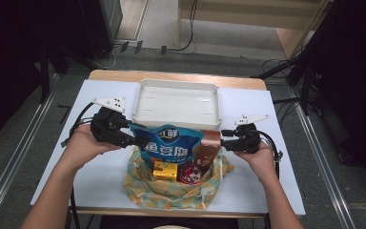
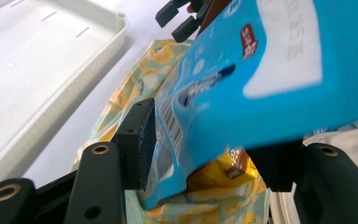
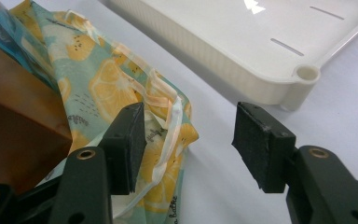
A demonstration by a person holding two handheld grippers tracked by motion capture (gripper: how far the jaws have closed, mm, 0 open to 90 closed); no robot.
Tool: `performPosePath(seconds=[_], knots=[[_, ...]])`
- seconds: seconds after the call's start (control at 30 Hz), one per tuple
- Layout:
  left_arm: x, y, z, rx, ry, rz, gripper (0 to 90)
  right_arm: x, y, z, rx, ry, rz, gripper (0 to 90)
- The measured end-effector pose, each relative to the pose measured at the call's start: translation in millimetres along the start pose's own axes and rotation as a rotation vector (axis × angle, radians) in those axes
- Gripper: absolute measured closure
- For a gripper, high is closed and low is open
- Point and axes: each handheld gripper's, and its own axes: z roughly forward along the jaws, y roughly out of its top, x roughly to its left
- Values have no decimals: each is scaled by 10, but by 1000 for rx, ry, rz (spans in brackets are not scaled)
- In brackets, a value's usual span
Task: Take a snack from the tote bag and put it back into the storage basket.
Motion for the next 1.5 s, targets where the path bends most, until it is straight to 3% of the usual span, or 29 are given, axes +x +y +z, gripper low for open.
performPosePath(seconds=[0.27, 0.57, 0.77, 1.13, 1.5], knots=[[42, 107, 73, 10, -22, 8, 490, -12, -2, -12, 2, -4, 9, 445], [63, 106, 163, 46, -24, 23, 614, -18, -5, -6, 5, -5, 10, 446], [104, 75, 182, 30, -51, 17, 698, -18, -6, 1, 10, -3, 12, 446], [75, 31, 181, 14, -31, 88, 829, -2, -3, 4, 10, 2, 14, 445], [137, 7, 185, -27, -49, 30, 873, -9, -10, 15, 16, 1, 9, 444]])
